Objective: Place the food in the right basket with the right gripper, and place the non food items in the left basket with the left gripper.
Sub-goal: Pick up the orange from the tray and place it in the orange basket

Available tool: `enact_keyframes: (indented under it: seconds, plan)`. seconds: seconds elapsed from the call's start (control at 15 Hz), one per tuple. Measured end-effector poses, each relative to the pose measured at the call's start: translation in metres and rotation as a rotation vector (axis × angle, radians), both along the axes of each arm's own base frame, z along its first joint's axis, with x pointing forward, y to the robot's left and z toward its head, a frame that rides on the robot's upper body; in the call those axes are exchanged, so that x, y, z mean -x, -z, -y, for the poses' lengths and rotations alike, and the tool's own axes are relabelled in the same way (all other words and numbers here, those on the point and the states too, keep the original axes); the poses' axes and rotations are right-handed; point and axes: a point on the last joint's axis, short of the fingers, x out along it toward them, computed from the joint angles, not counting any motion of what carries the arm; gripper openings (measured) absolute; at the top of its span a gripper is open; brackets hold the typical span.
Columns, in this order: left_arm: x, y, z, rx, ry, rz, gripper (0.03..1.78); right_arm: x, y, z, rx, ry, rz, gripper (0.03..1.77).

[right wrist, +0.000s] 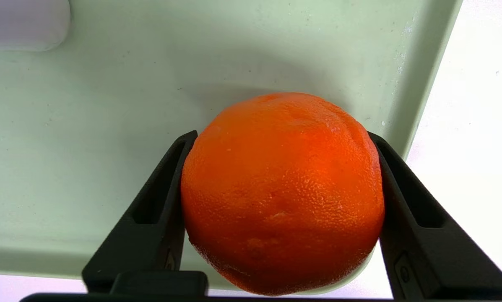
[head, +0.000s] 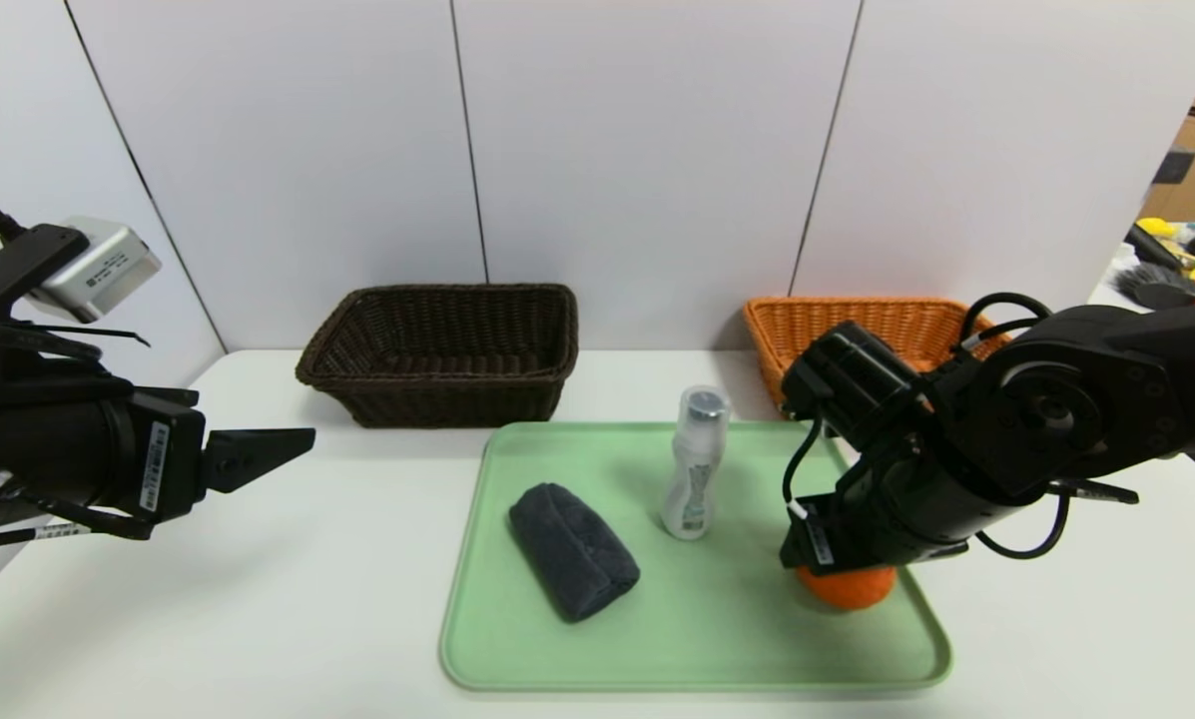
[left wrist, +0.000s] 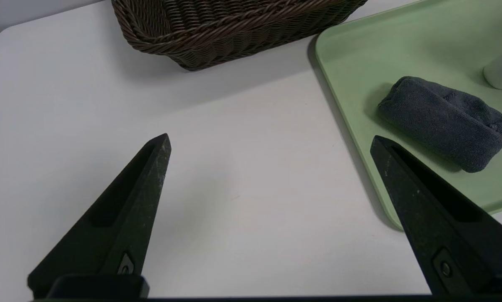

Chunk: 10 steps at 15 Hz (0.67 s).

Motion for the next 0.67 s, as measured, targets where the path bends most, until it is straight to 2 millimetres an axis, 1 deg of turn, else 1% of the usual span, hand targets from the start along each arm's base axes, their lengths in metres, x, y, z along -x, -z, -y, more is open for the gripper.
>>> enact_keyframes:
  seconds: [0.2, 0.4, 0.6, 0.67]
  plan:
    - [0.0, 0.0, 0.0, 0.0, 0.0, -0.002, 1.69, 0.0, 0.0, 0.0, -0.002, -0.002, -0.001, 1.19]
    - [0.0, 0.0, 0.0, 0.0, -0.001, -0.002, 1.69, 0.003, -0.005, 0.001, -0.009, -0.004, 0.01, 1.19]
    - [0.0, 0.0, 0.0, 0.001, -0.001, -0.002, 1.69, 0.007, -0.022, 0.001, -0.039, -0.019, 0.063, 1.19]
    - [0.0, 0.0, 0.0, 0.001, -0.002, -0.001, 1.69, 0.007, -0.033, 0.0, -0.059, -0.021, 0.1, 1.19]
